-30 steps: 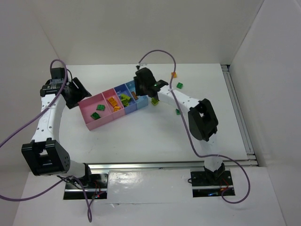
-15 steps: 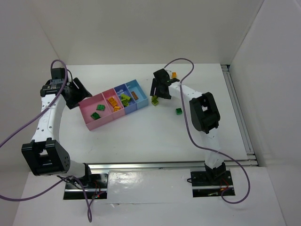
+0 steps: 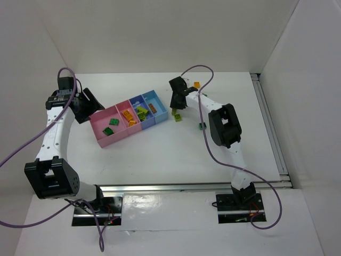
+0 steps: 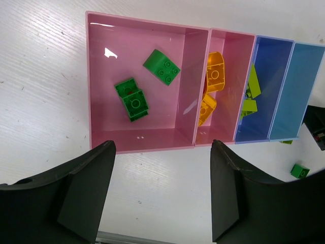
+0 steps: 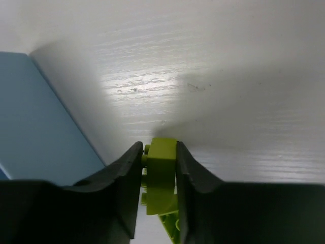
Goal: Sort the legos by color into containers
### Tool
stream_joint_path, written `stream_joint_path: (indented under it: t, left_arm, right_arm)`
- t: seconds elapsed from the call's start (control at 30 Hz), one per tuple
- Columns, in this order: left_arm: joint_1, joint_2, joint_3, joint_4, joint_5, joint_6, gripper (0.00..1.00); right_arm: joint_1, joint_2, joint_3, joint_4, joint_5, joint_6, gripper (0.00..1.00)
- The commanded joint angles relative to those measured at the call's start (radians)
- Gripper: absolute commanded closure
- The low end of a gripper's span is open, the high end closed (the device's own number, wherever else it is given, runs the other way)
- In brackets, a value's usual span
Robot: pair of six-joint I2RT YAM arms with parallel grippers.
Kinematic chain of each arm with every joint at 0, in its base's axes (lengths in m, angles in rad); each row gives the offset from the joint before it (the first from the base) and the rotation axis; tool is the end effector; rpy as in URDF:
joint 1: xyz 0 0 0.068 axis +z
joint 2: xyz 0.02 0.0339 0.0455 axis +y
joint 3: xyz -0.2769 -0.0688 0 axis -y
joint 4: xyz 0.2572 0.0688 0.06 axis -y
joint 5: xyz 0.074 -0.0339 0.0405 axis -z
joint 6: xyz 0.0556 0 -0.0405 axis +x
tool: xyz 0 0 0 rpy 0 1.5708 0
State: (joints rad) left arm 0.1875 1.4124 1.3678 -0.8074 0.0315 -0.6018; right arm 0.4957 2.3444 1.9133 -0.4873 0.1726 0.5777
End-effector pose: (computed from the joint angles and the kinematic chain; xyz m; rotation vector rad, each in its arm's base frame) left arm 0.3160 0.0582 0.3379 -0.9229 2.2533 -0.2257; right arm 0.4887 0.2534 0.1563 0.1745 2.4802 0.2451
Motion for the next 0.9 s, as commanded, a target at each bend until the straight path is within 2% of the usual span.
stream_joint_path:
  t: [0.0, 0.07, 0.2, 0.4, 0.53, 0.7, 0.8, 0.83, 0.87]
  left_arm:
    - [0.0, 0.0, -0.007, 0.01, 0.002, 0.019, 0.23]
    - [0.0, 0.0, -0.007, 0.01, 0.002, 0.019, 0.23]
    - [0.0, 0.0, -0.007, 0.019, 0.002, 0.019, 0.23]
    - [0.0, 0.0, -0.007, 0.019, 0.002, 0.019, 0.23]
    - [0.0, 0.0, -0.007, 0.019, 0.002, 0.019, 0.23]
    - [0.0, 0.0, -0.007, 0.019, 0.002, 0.019, 0.23]
    - [0.0, -0.01, -0.007, 0.019, 0.002, 0.019, 0.23]
    - [0.0, -0.01, -0.007, 0.019, 0.002, 0.019, 0.23]
    - [0.0, -0.021, -0.007, 0.019, 0.002, 0.019, 0.23]
  right_arm:
    - [0.021, -0.028, 0.056, -0.027, 0.051, 0.002, 0.75]
    - [0.03, -0.059, 0.056, -0.027, 0.083, -0.009, 0.79]
    - [0.076, -0.158, 0.032, 0.021, 0.197, -0.084, 0.79]
    - [0.174, -0.252, -0.023, 0.105, 0.176, -0.15, 0.79]
    - [0.215, -0.183, 0.094, 0.073, 0.14, -0.185, 0.79]
    - [0.251, -0.004, 0.311, 0.018, 0.088, -0.196, 0.79]
    - [0.251, 0.084, 0.447, -0.007, 0.051, -0.187, 0.74]
    - [0.251, 0.098, 0.481, -0.007, 0.051, -0.187, 0.56]
    - [0.251, 0.11, 0.498, -0.007, 0.035, -0.187, 0.46]
